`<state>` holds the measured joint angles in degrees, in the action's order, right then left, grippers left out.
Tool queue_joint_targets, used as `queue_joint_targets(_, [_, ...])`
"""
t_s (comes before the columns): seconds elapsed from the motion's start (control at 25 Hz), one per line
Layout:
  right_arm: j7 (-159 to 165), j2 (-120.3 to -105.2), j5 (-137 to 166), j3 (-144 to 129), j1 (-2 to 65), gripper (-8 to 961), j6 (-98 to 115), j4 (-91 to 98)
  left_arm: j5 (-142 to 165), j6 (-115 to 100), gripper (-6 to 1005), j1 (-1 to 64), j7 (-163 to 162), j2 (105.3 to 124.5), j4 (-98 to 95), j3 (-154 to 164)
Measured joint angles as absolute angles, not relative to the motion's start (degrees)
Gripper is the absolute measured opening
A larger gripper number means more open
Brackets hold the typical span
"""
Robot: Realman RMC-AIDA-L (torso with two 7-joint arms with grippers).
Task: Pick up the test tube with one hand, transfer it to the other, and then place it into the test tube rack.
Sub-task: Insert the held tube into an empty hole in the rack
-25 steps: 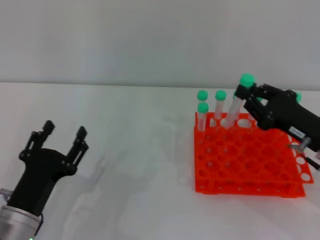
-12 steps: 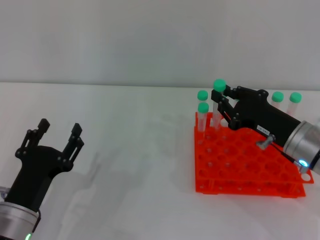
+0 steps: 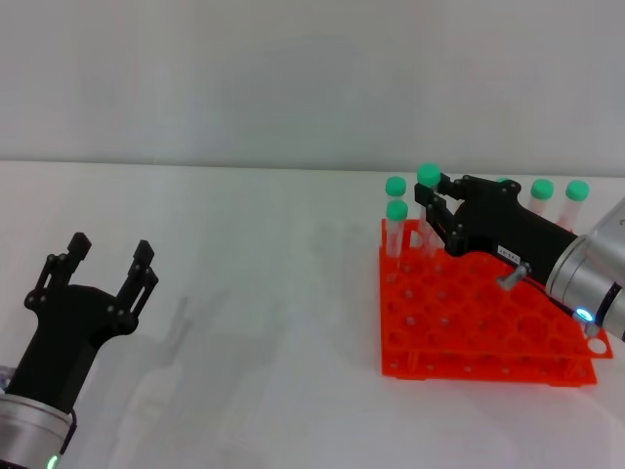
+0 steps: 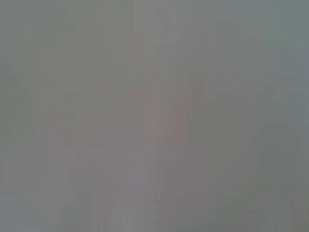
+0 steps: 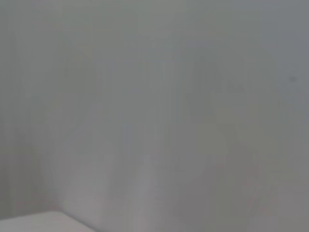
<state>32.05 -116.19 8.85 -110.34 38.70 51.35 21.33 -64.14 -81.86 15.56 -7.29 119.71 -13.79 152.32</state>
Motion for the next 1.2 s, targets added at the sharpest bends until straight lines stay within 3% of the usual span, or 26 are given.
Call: queue_joint_targets(1.2, [26.0,-116.19,5.3,-114.1,36.0,312,48.0,21.4,-64.1,-80.8,759,15.7,-7.4,119.71,-14.0,152.3])
